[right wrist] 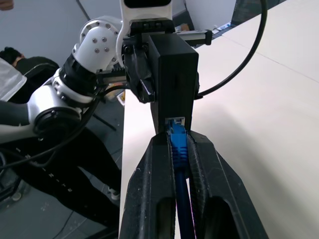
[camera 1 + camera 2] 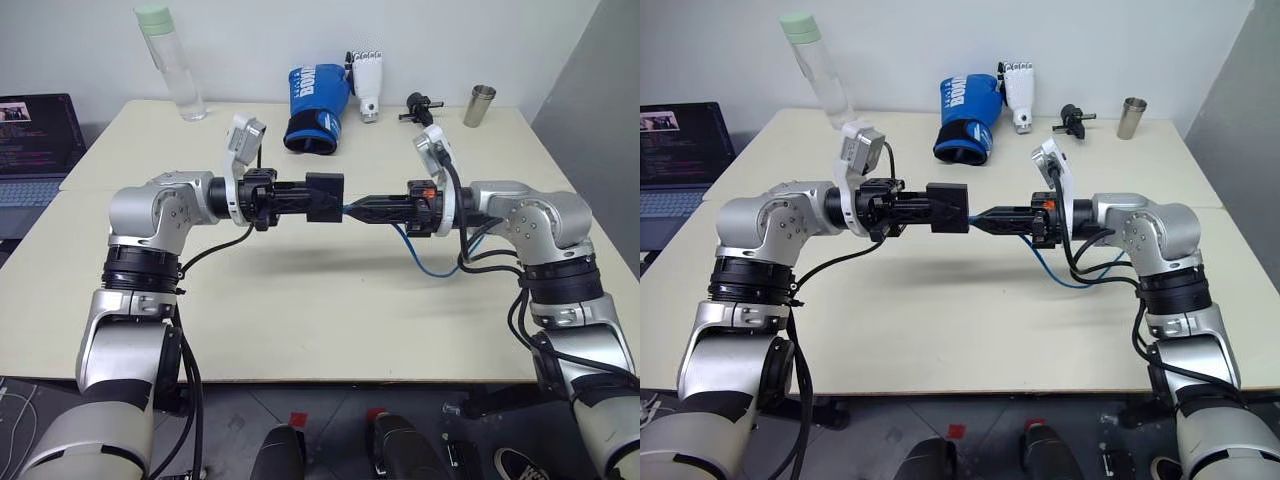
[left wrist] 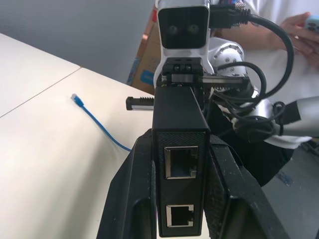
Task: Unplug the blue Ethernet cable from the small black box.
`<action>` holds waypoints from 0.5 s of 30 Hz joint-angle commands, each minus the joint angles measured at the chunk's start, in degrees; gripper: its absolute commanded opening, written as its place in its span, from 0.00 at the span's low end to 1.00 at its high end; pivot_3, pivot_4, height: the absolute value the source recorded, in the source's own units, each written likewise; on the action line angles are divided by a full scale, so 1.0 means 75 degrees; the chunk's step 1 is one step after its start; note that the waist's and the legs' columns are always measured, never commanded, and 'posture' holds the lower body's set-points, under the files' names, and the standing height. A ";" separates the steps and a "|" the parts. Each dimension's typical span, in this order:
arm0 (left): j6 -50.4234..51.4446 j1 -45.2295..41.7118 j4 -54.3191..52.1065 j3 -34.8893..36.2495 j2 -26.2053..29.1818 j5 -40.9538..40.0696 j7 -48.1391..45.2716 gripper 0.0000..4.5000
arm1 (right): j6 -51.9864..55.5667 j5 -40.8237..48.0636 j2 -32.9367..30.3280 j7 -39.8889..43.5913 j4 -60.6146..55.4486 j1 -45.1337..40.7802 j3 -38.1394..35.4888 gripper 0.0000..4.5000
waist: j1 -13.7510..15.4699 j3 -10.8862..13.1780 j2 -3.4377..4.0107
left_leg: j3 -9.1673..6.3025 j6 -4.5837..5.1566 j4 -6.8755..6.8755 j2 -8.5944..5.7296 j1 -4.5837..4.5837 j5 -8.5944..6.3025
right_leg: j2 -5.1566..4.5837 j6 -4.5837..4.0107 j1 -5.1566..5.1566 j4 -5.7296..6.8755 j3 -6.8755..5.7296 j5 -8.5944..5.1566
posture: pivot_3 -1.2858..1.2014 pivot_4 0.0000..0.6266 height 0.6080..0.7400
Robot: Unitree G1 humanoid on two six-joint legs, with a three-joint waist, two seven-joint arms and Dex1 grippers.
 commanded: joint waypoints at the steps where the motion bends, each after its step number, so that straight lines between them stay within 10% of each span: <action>1: 0.0043 0.0027 -0.0292 0.0191 0.0366 -0.0105 -0.0149 0.17 | 0.0213 0.0148 -0.0477 0.0169 -0.0388 0.0165 -0.0264 0.02 | 0.0000 0.0000 0.0000 | -0.0001 0.0000 -0.0001 0.0000 -0.0002 0.0000 | 0.0000 0.0000 0.0000 -0.0004 0.0000 0.0000 | 0.52 0.24 1.00; 15: -0.0211 0.0183 -0.0233 0.0289 0.0651 0.0026 0.0037 0.17 | -0.3190 -0.3284 0.0460 -0.3088 0.1178 0.0905 0.0704 0.02 | -0.0008 0.0000 0.0000 | 0.0002 0.0001 0.0001 0.0002 -0.0019 -0.0001 | 0.0000 0.0001 -0.0011 -0.0016 0.0000 0.0000 | 0.52 0.24 1.00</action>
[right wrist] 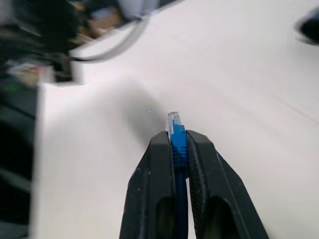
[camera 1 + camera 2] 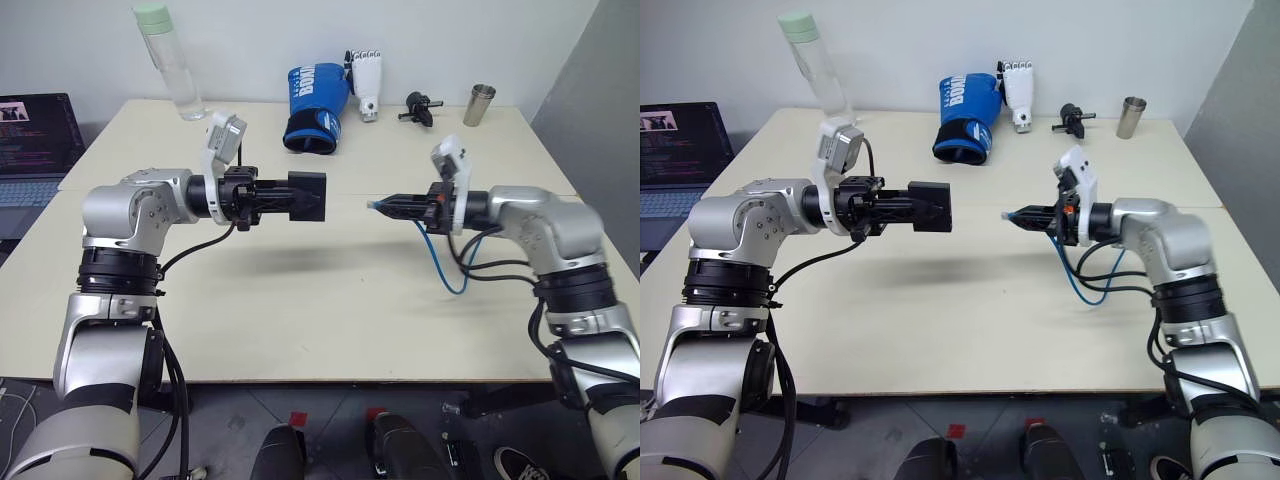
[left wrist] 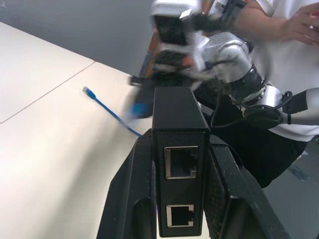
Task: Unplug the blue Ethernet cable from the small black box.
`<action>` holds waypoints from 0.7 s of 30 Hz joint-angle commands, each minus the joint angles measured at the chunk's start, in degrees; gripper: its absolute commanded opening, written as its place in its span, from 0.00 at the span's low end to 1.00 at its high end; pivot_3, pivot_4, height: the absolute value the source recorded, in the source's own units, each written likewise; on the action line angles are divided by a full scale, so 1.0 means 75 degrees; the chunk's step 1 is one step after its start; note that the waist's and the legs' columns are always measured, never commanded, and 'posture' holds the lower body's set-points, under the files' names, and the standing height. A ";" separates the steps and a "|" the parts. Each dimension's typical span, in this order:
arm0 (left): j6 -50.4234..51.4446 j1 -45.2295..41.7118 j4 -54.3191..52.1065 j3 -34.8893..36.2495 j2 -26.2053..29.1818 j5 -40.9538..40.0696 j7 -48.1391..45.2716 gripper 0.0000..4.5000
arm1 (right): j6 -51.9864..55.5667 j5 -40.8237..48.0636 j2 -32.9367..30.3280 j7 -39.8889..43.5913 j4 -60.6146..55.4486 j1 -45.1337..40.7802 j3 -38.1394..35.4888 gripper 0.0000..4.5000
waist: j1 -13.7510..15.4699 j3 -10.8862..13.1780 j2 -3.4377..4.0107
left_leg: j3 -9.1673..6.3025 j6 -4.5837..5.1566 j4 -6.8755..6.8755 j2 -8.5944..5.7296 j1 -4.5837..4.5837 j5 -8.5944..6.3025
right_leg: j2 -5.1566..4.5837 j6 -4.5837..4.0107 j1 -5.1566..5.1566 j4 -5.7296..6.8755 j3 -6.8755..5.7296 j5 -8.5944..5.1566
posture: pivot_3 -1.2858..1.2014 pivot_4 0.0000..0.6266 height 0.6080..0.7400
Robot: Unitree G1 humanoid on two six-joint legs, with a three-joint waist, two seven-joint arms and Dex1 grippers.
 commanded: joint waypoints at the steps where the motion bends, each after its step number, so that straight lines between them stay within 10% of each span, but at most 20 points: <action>1: -0.0107 0.0028 -0.0189 0.0218 0.0226 -0.0010 0.0018 0.17 | -0.1173 -0.1276 0.0587 -0.1509 0.0540 0.0351 0.0355 0.02 | -0.0008 0.0000 0.0000 | 0.0001 0.0000 0.0001 0.0000 -0.0004 0.0000 | 0.0000 0.0000 -0.0004 0.0001 0.0002 0.0000 | 0.52 0.24 1.00; 9: -0.0002 0.0191 -0.0410 0.0317 0.0319 -0.0116 0.0129 0.17 | -0.1975 -0.2288 0.1609 -0.3095 0.2108 0.0372 0.0283 0.02 | -0.0005 0.0001 0.0002 | 0.0002 -0.0002 0.0000 -0.0001 -0.0028 0.0001 | -0.0004 -0.0034 -0.0027 0.0003 0.0002 0.0020 | 0.52 0.24 1.00; 21: -0.0015 0.0412 -0.0587 0.0463 0.0409 -0.0157 0.0288 0.17 | -0.1831 -0.2171 0.1548 -0.2718 0.1372 0.0567 -0.0018 0.62 | -0.0008 0.0002 0.0003 | 0.0000 -0.0002 0.0001 -0.0001 -0.0023 0.0001 | -0.0002 -0.0033 -0.0024 0.0009 0.0001 0.0020 | 0.52 0.24 1.00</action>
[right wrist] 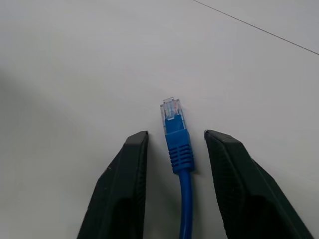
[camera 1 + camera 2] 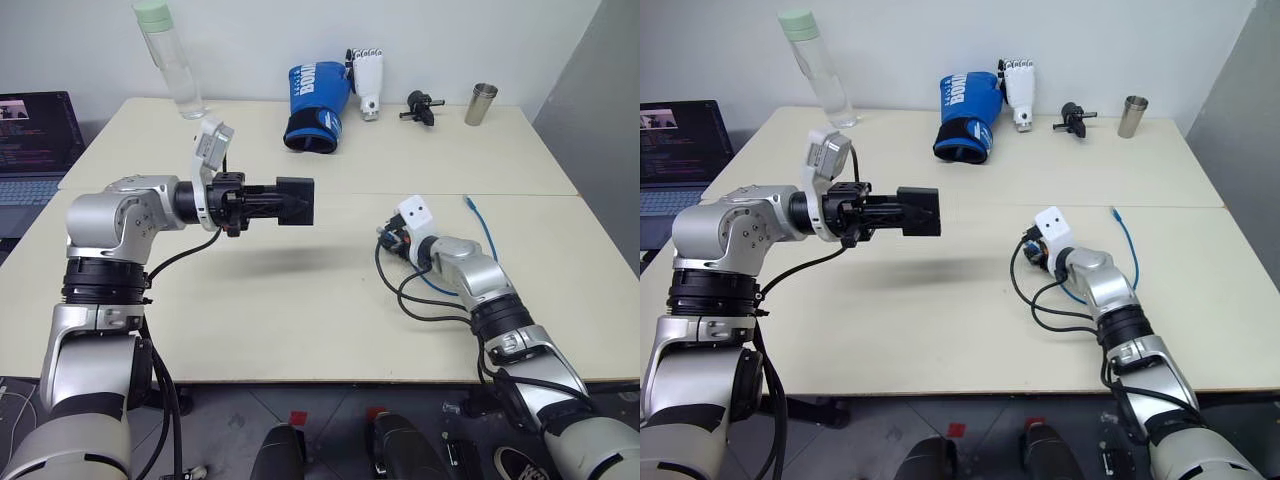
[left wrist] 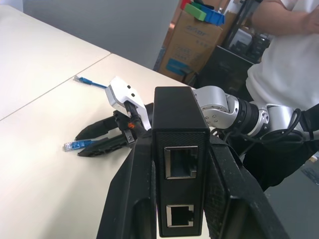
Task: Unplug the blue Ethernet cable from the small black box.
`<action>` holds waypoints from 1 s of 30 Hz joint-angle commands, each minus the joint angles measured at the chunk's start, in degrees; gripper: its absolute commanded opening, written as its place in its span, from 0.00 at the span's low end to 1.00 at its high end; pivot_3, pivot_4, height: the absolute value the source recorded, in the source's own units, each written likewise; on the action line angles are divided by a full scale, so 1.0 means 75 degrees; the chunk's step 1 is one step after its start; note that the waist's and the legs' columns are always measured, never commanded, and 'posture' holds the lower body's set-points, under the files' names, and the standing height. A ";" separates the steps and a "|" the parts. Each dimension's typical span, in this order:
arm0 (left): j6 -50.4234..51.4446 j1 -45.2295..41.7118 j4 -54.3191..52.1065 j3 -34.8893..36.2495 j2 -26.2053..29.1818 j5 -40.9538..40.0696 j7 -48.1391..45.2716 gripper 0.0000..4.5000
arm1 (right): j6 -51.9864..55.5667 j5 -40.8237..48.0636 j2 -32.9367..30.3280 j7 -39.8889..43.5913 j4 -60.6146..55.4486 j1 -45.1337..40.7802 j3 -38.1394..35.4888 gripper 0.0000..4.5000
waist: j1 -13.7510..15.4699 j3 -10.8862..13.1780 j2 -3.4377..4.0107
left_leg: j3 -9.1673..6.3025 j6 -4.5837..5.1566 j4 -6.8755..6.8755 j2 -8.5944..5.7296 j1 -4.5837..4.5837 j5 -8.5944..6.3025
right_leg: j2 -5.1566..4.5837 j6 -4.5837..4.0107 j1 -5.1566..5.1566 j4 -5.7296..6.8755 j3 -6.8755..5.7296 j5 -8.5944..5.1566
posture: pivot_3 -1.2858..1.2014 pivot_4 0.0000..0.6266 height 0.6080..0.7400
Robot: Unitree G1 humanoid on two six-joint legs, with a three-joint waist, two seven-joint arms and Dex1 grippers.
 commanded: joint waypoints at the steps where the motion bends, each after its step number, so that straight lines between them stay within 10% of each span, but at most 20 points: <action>1: -0.0084 -0.0015 -0.0219 0.0251 0.0121 -0.0118 0.0048 0.17 | 0.0187 0.0252 -0.0146 0.0288 -0.1007 0.0012 -0.0387 0.66 | 0.0002 0.0000 0.0000 | 0.0000 0.0000 0.0000 0.0001 -0.0001 0.0000 | 0.0000 0.0000 0.0000 -0.0001 -0.0001 0.0000 | 0.52 0.24 1.00; 4: -0.0311 -0.0055 0.0060 0.0318 0.0299 0.0043 0.0029 0.17 | 0.1393 0.1082 -0.0693 0.1106 -0.3073 0.0373 -0.0694 0.82 | 0.0010 0.0001 0.0001 | -0.0002 0.0000 -0.0001 0.0001 -0.0002 0.0000 | 0.0000 0.0000 0.0000 0.0000 -0.0002 0.0000 | 0.52 0.24 1.00; 17: -0.2246 0.0082 0.0832 0.0789 -0.0318 0.0742 0.1605 0.17 | 0.4456 0.5234 -0.2395 0.2979 -0.7132 0.0965 -0.2392 0.82 | 0.0092 0.0001 0.0002 | -0.0010 0.0001 0.0010 0.0000 0.0003 0.0000 | -0.0002 0.0035 0.0015 -0.0006 -0.0010 -0.0020 | 0.52 0.24 1.00; 30: -0.6921 0.0540 0.3115 0.0397 -0.2027 0.3845 0.6764 0.17 | 0.3003 0.3876 -0.1508 0.1132 -0.7469 0.1023 -0.1315 0.82 | 0.0136 0.0001 0.0001 | -0.0005 0.0001 0.0009 -0.0002 -0.0005 -0.0001 | -0.0005 0.0014 0.0013 -0.0017 -0.0002 0.0005 | 0.52 0.24 1.00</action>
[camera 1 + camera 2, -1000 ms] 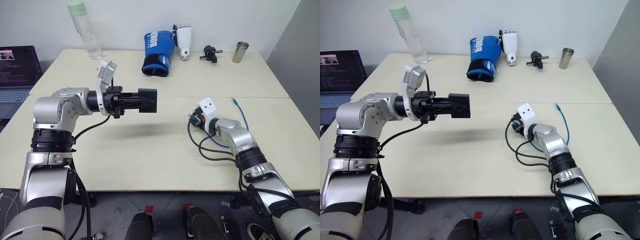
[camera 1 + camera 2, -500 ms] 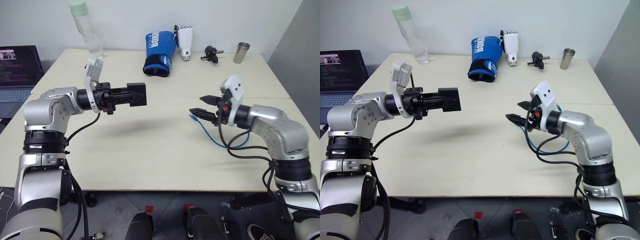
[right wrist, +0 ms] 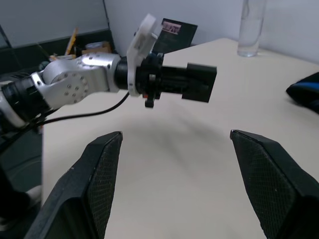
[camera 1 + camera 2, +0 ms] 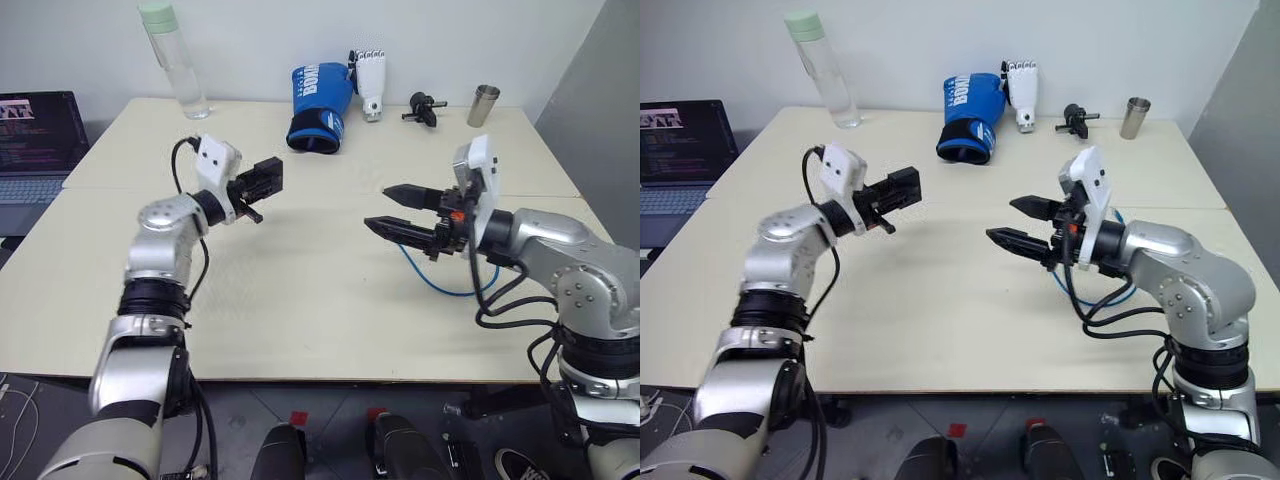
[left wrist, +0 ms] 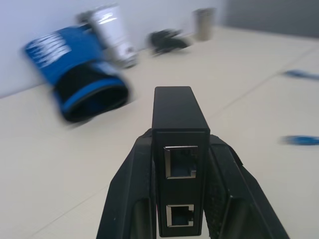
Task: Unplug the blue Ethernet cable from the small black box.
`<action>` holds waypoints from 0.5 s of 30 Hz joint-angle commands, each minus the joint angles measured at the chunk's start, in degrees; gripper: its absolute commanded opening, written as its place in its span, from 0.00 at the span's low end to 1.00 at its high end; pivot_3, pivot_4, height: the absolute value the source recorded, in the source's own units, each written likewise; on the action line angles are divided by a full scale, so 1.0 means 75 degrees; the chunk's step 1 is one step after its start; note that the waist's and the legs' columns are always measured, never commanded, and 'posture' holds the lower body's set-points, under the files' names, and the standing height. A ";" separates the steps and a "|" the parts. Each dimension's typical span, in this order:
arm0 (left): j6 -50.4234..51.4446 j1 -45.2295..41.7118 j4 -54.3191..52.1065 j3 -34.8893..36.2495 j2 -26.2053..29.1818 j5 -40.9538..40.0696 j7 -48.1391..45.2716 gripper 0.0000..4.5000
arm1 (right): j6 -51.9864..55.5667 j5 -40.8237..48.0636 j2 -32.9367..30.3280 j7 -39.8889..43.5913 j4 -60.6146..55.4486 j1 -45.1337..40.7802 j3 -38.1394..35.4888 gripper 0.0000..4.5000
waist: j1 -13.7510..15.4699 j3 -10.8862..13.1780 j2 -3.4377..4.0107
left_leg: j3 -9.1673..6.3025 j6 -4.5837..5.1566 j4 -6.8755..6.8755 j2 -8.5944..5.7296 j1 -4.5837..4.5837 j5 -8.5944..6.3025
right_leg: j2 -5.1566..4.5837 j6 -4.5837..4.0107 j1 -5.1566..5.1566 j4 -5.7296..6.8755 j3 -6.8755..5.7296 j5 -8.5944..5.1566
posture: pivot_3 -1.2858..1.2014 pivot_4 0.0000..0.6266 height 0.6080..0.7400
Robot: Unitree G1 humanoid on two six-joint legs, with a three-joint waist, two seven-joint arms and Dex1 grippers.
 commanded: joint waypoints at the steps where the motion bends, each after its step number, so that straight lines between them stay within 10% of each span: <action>1: -0.1249 -0.0039 0.0656 0.0062 -0.0293 0.0627 0.1452 0.17 | -0.0589 -0.0546 0.0057 -0.0318 -0.0185 -0.0003 0.0335 0.82 | 0.0034 0.0000 0.0000 | 0.0001 0.0000 0.0001 -0.0001 0.0001 0.0000 | -0.0002 -0.0002 0.0001 -0.0001 0.0000 0.0002 | 0.52 0.24 1.00; 12: -0.2188 0.0169 0.2398 0.0482 -0.1073 0.0528 0.2615 0.17 | -0.0735 -0.0677 0.0217 -0.0511 -0.0124 0.0317 0.0427 0.82 | 0.0107 -0.0001 -0.0002 | 0.0001 0.0000 0.0000 -0.0006 -0.0001 0.0000 | -0.0005 0.0002 0.0005 -0.0008 -0.0006 0.0007 | 0.52 0.24 1.00; 15: -0.2226 0.0146 0.2642 0.0634 -0.1089 0.0384 0.2518 0.36 | -0.0730 -0.0715 0.0211 -0.0530 -0.0127 0.0373 0.0445 0.84 | 0.0103 -0.0001 -0.0002 | 0.0001 0.0000 0.0000 -0.0006 0.0002 0.0000 | -0.0005 0.0002 0.0006 -0.0005 -0.0006 0.0007 | 0.52 0.24 1.00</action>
